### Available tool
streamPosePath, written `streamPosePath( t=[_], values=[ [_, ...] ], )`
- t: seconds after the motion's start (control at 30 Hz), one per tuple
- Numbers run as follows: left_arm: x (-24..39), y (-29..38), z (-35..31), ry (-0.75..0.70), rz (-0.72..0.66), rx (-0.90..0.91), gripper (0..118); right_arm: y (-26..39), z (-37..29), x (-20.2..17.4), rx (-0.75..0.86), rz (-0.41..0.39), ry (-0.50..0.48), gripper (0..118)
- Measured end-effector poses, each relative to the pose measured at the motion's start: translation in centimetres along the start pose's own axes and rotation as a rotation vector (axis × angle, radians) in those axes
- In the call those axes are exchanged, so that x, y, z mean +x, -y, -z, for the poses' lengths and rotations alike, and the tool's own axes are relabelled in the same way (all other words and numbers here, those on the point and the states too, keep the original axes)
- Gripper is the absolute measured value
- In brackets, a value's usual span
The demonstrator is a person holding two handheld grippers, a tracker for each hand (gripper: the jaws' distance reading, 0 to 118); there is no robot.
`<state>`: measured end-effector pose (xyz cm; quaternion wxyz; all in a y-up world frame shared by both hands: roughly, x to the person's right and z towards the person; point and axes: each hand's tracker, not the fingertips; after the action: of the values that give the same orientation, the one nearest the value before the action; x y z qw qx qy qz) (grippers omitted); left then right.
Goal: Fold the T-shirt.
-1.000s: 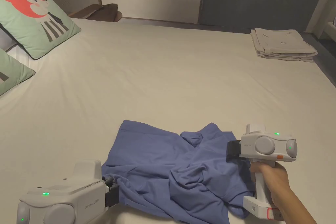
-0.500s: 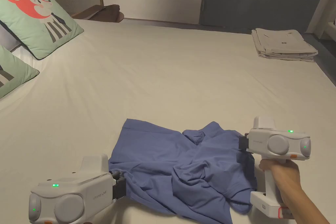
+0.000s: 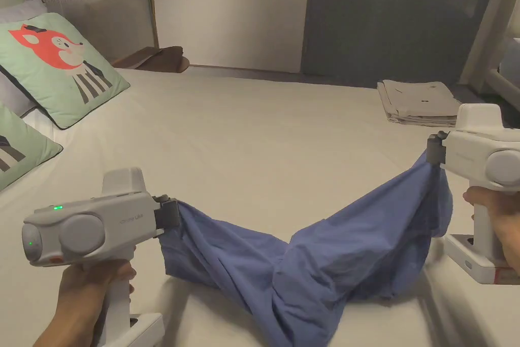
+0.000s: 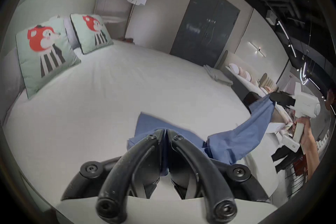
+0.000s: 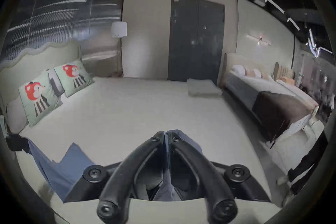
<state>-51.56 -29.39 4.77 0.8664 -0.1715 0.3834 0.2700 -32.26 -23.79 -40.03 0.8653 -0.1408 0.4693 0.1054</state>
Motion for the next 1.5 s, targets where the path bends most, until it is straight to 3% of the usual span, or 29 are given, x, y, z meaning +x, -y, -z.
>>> streamPosePath(
  t=[0.23,0.47,0.73,1.03,1.23,1.5],
  values=[
    [0.6,-9.9,-0.1,-0.042,0.058,0.127,1,-7.7,-1.5,3.2,0.131,0.012,0.071,1],
    [2.2,-19.5,1.7,-0.085,0.091,0.231,1,-13.9,-1.0,4.1,0.224,-0.015,0.159,1],
    [1.9,-25.4,5.8,-0.211,0.167,0.302,1,-16.2,1.7,5.8,0.279,-0.008,0.245,1],
    [-1.5,-22.9,10.4,-0.306,0.171,0.315,1,-10.6,5.5,4.5,0.285,-0.060,0.308,1],
    [-4.4,-16.7,12.3,-0.350,0.196,0.199,1,-3.5,8.1,4.1,0.143,-0.049,0.292,1],
    [-7.1,-6.3,12.9,-0.361,0.177,0.041,1,6.7,6.8,2.1,-0.002,-0.084,0.231,1]
  ],
)
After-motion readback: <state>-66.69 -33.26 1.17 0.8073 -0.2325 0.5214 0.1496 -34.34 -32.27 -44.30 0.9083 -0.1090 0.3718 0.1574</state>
